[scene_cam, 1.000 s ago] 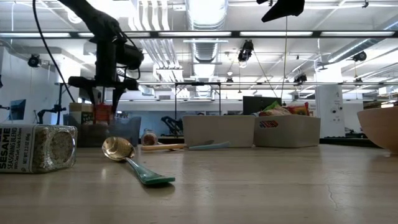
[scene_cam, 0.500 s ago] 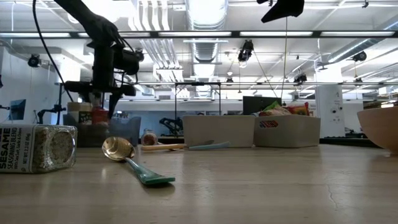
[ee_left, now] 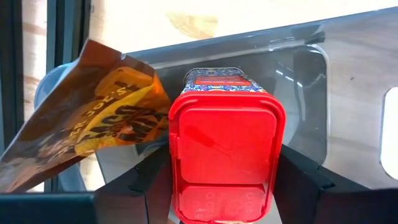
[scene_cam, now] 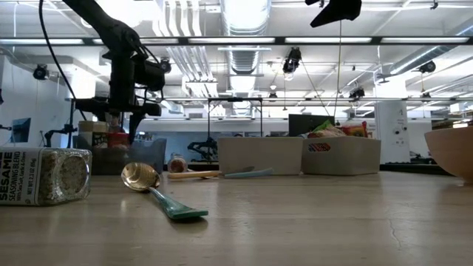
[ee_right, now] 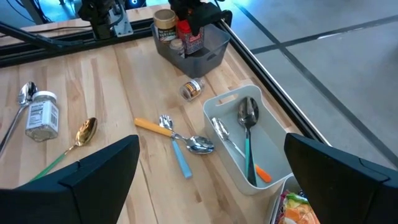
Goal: Pick & Place Food Item
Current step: Put the red seasoning can into the black bin, then put the white spoon into the left gray bin
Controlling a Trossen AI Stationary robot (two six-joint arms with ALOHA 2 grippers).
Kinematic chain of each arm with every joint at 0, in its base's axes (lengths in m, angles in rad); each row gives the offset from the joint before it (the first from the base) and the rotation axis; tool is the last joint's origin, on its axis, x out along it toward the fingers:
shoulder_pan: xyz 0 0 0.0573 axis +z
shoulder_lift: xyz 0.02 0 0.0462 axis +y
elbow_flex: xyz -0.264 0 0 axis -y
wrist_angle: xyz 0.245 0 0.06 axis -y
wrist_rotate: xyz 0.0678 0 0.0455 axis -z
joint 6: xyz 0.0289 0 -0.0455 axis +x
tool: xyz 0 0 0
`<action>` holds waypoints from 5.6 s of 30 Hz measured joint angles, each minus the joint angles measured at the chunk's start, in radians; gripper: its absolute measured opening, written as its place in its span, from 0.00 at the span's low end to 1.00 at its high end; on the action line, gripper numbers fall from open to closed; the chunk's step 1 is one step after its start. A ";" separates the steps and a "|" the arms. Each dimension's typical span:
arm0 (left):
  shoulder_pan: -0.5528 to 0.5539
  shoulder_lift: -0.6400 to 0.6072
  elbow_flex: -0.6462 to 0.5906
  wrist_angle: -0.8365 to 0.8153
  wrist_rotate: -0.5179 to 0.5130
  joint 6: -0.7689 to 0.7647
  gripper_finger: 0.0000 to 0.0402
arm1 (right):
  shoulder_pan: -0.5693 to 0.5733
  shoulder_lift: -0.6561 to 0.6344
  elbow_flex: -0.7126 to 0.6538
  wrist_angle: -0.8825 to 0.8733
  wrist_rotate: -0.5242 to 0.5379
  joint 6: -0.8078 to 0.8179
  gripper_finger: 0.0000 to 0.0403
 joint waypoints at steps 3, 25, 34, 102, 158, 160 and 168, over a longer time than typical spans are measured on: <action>0.000 0.000 0.000 0.000 0.001 0.003 0.52 | 0.000 0.000 0.000 0.000 0.000 0.000 0.99; -0.004 0.040 -0.013 0.007 0.005 0.021 0.52 | 0.000 0.000 -0.002 -0.001 0.000 0.003 0.99; -0.004 0.042 -0.014 0.008 0.010 0.029 0.54 | 0.000 0.000 -0.003 -0.001 0.000 0.000 0.99; -1.033 0.017 0.358 -0.198 0.229 0.935 0.93 | -0.001 0.000 -0.005 0.000 -0.005 0.000 0.99; -1.713 0.045 -0.128 0.384 0.090 0.491 0.93 | 0.002 0.000 -0.135 0.003 -0.132 0.221 0.99; -1.713 0.067 -0.128 0.396 0.090 0.491 0.93 | 0.002 0.000 -0.133 0.011 -0.132 0.221 0.99; -1.713 0.150 -0.128 0.412 0.090 0.472 0.92 | 0.002 0.000 -0.084 0.027 -0.132 0.187 0.99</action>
